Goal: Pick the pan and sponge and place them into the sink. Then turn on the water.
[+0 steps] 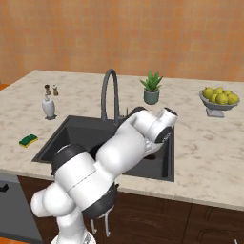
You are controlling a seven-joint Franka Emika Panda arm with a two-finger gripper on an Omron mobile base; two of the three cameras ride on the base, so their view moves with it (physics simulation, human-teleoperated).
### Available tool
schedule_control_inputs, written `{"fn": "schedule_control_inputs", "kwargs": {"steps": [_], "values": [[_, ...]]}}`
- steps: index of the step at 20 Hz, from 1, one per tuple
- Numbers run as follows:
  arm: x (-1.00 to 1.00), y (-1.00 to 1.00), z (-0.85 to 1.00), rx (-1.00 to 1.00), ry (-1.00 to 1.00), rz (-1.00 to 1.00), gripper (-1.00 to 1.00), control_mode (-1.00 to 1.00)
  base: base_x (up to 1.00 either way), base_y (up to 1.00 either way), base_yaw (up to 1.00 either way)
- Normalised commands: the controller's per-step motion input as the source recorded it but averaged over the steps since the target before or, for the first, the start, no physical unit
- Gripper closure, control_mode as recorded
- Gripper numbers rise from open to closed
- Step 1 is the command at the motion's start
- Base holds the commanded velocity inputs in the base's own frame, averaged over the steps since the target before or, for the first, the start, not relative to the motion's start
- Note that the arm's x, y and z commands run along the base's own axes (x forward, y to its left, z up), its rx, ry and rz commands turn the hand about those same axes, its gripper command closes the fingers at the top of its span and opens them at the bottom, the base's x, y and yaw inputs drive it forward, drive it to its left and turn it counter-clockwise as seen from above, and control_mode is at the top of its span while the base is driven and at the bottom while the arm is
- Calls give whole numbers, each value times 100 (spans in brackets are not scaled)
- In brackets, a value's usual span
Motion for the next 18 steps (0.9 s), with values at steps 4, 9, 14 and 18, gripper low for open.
{"fn": "schedule_control_inputs", "kwargs": {"steps": [4,9,14,18], "values": [[17,38,-23,1,1,0,100,-100,0,0,0],[1,25,-41,0,-2,0,100,-100,0,0,0],[0,21,-34,0,-3,0,100,-100,0,0,0],[1,27,-32,0,-5,0,100,-100,0,0,0]]}}
